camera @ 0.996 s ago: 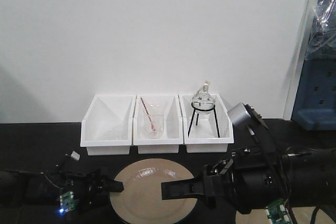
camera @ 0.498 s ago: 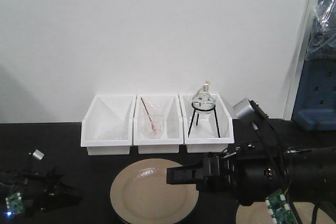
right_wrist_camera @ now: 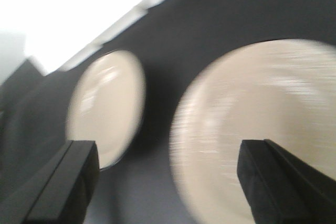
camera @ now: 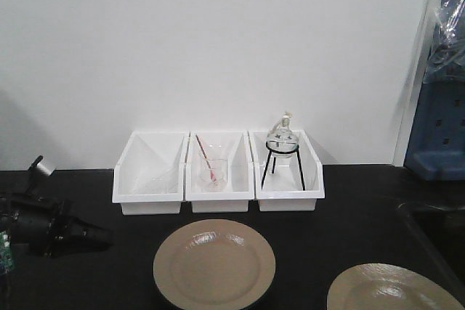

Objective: Arrange circular plates on left workspace
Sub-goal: 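Open the left gripper and withdraw the left arm from the plate, then reach the right gripper to the other tan plate and grip its rim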

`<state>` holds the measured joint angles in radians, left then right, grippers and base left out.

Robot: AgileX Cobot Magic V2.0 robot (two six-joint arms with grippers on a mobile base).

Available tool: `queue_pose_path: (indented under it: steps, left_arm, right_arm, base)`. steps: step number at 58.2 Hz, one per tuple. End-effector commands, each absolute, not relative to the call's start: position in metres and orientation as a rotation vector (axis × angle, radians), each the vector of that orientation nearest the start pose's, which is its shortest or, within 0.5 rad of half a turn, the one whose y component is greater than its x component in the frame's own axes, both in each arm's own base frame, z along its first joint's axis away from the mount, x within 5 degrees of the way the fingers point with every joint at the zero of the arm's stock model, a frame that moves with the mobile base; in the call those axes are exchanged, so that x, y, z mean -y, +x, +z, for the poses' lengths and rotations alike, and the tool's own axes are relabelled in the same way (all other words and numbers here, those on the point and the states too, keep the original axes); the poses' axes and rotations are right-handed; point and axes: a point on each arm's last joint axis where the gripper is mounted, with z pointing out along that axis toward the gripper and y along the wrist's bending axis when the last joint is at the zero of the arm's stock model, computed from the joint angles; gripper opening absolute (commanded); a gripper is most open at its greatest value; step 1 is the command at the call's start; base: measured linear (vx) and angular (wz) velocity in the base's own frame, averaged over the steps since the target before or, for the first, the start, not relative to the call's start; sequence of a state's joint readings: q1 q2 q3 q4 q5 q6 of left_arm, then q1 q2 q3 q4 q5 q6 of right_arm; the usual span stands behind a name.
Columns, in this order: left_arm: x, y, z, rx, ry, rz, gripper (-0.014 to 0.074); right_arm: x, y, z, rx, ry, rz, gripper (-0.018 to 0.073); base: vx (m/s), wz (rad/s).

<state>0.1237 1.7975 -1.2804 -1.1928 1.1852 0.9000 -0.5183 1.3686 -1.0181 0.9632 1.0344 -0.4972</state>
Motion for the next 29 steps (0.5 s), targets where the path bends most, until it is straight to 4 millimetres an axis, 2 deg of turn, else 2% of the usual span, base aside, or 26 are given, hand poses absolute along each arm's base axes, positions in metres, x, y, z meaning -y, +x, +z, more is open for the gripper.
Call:
queue_pose_path:
  steps: [1,5,8,16,23,29]
  left_arm:
    - [0.050,0.351,0.302,-2.217,0.374,-1.288,-0.0003]
    - [0.061,0.345,0.306,-2.229,0.429,-1.240,-0.0003]
    - [0.067,0.339,0.305,-2.230,0.433,-1.222,-0.0003]
    - [0.078,0.313,0.288,-2.260,0.439,-1.195,-0.0001]
    - [0.078,0.285,0.272,-2.277,0.394,-1.227,-0.0001]
    - [0.079,0.264,0.269,-2.256,0.403,-1.235,-0.0001]
  right_arm:
    - [0.097,0.247,0.321,-2.281,0.538,0.737,0.0585]
    - [0.116,0.236,0.315,-2.319,0.593,0.632,0.0585]
    - [0.123,0.232,0.313,-2.328,0.628,0.590,0.0585]
    - [0.128,0.240,0.304,-2.324,0.672,0.601,0.0585]
    - [0.137,0.250,0.283,-2.378,0.691,0.644,0.0585]
    - [0.143,0.259,0.265,-2.404,0.721,0.697,0.0585]
  base:
    - [0.00,0.00]
    - [0.00,0.00]
    - [0.00,0.00]
    - [0.00,0.00]
    - [0.00,0.00]
    - [0.00,0.00]
